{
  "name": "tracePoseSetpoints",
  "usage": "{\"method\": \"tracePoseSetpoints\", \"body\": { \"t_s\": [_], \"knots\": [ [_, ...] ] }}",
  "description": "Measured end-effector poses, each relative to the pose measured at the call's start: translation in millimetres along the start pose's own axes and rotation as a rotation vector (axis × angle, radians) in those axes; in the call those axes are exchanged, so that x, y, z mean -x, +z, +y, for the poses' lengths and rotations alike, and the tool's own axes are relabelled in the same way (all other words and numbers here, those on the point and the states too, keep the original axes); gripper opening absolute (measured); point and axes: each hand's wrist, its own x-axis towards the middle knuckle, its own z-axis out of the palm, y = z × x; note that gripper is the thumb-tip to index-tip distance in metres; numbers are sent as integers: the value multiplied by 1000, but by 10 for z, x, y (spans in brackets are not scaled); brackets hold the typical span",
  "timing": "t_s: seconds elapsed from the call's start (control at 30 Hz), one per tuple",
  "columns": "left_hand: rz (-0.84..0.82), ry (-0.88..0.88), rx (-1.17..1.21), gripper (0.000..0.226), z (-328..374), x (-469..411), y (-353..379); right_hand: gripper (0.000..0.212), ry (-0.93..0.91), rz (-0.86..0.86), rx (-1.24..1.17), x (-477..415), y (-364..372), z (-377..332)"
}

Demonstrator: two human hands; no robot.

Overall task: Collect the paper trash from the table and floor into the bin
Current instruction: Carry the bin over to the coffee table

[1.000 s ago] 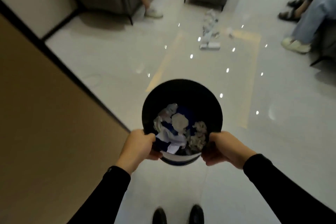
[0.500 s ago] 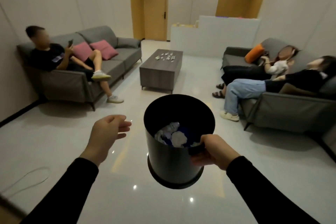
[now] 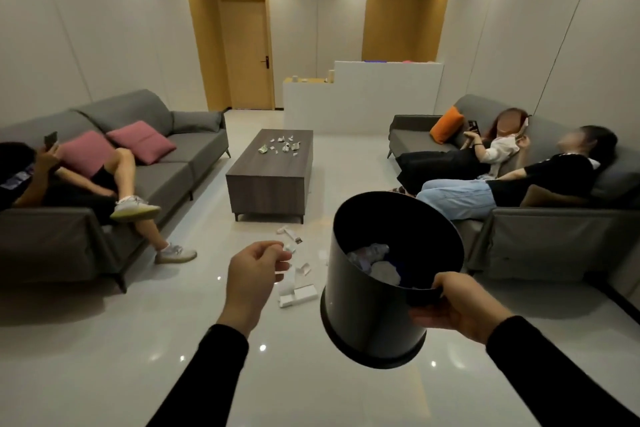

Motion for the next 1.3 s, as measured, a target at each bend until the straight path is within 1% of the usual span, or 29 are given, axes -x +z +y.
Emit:
{"method": "tracePoseSetpoints", "body": {
  "t_s": [0.13,0.27,0.43,0.57,0.73,0.97,1.13,1.23,1.3],
  "knots": [
    [-49,4,-56,18,47,-835,283,42,2,60,-38,-617,138,-405],
    [-87,-7,-103,17,-53,-1583,649,43,26,96,-68,-1318,165,-673],
    [-90,-24,-155,16,-279,-2549,1211,46,96,123,-105,-2378,78,-954],
    [-77,-64,-168,17,-445,-3361,1744,47,114,137,-122,-3294,-51,-1283],
    [-29,-113,-172,18,-497,-4400,2370,46,135,100,-122,-4444,-173,-1971],
    [7,-149,-170,18,-620,-5956,3051,48,155,89,-82,-6021,-94,-2881],
    [-5,-168,-133,19,-838,-7331,3584,49,149,68,-48,-7377,81,-3526],
    [-2,-195,-116,18,-814,-8193,3872,47,152,72,-14,-8122,275,-3996],
    [-3,-197,-94,19,-766,-8742,4076,42,169,37,-22,-8566,376,-4336]
  ]
}}
